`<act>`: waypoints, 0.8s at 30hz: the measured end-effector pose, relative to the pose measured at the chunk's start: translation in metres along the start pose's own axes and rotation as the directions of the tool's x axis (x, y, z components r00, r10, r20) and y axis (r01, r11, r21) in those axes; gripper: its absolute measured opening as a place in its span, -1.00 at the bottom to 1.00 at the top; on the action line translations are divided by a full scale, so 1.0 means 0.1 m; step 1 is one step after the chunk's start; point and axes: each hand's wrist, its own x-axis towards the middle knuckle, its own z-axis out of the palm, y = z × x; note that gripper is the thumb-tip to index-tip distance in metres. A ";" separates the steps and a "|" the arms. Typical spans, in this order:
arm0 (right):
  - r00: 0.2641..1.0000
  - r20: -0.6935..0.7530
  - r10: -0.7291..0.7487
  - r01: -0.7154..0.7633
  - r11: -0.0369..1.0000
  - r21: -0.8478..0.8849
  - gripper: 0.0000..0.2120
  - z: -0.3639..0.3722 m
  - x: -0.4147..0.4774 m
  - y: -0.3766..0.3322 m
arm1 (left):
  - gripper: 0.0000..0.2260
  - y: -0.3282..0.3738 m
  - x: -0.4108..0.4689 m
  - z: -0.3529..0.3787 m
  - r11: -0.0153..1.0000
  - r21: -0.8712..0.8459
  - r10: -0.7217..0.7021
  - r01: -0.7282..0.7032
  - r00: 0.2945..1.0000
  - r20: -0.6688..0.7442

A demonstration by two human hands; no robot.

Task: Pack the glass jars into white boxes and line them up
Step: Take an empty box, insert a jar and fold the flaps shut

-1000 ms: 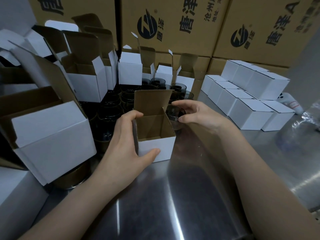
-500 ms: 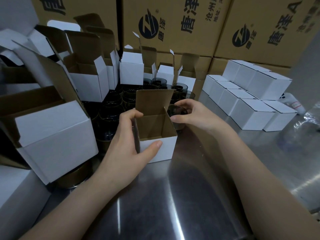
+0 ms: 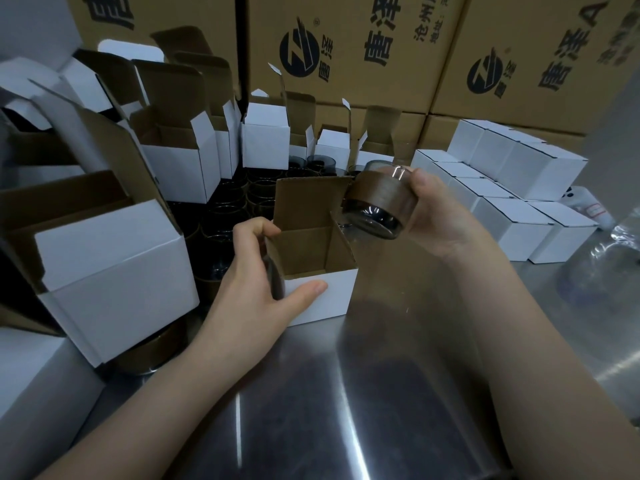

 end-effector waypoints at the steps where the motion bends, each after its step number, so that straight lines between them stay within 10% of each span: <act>1: 0.999 0.035 -0.023 0.021 0.999 0.039 -0.35 0.02 0.00 -0.01 | -0.43 0.01 0.00 0.00 1.000 0.000 -0.001 0.001 1.000 0.001; 8: 0.943 0.286 -0.168 0.134 0.982 0.136 -0.42 0.26 0.01 -0.11 | -0.43 0.01 0.00 -0.01 1.000 -0.010 -0.006 0.006 1.000 -0.008; 16: 0.976 0.140 -0.167 0.177 0.982 -0.061 -0.16 0.59 -0.03 -0.14 | -0.39 0.01 0.01 0.00 1.000 0.011 0.009 -0.008 1.000 -0.029; 24: 0.984 0.082 -0.160 0.180 0.904 -0.388 -0.49 0.65 -0.09 -0.24 | -0.40 0.01 0.02 0.00 1.000 -0.009 -0.022 0.021 1.000 -0.020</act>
